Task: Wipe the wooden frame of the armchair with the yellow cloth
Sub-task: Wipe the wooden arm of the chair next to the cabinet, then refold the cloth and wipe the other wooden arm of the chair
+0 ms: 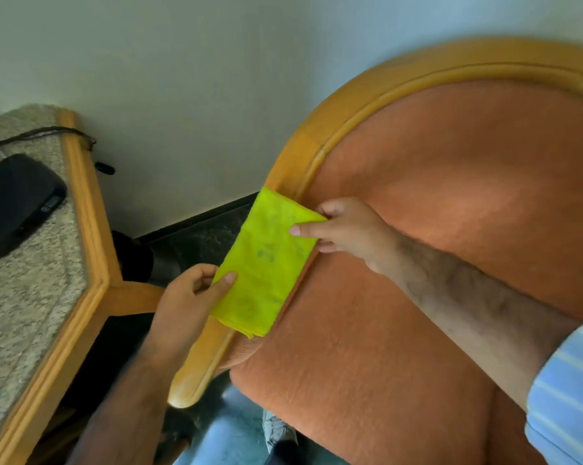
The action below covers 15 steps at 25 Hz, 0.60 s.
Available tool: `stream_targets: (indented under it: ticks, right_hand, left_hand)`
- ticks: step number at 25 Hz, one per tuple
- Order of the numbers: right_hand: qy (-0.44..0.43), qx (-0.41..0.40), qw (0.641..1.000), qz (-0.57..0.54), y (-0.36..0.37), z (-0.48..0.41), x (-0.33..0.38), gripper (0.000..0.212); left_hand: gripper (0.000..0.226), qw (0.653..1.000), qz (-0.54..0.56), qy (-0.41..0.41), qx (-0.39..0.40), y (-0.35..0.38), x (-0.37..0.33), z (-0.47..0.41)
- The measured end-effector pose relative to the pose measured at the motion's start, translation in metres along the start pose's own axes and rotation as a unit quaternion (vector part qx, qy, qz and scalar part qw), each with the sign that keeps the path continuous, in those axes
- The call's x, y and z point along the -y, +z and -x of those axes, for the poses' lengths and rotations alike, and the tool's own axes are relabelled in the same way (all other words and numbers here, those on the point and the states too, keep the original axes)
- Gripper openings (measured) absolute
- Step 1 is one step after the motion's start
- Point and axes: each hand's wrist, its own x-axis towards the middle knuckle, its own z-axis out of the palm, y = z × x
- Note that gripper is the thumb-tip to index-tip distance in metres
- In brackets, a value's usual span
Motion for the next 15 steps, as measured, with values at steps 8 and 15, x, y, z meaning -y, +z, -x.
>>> stream_targets:
  ticks: [8,15]
  right_hand:
    - [-0.066,-0.154,0.98,-0.111,-0.149,0.126,-0.029,0.037]
    - [0.006,-0.253,0.966,-0.049,-0.288,0.289,-0.088,0.019]
  left_hand:
    - [0.016,0.978,0.077,0.056,0.183,0.157,-0.05,0.057]
    - [0.011,0.944,0.055,0.107,0.306,0.31,-0.077,0.13]
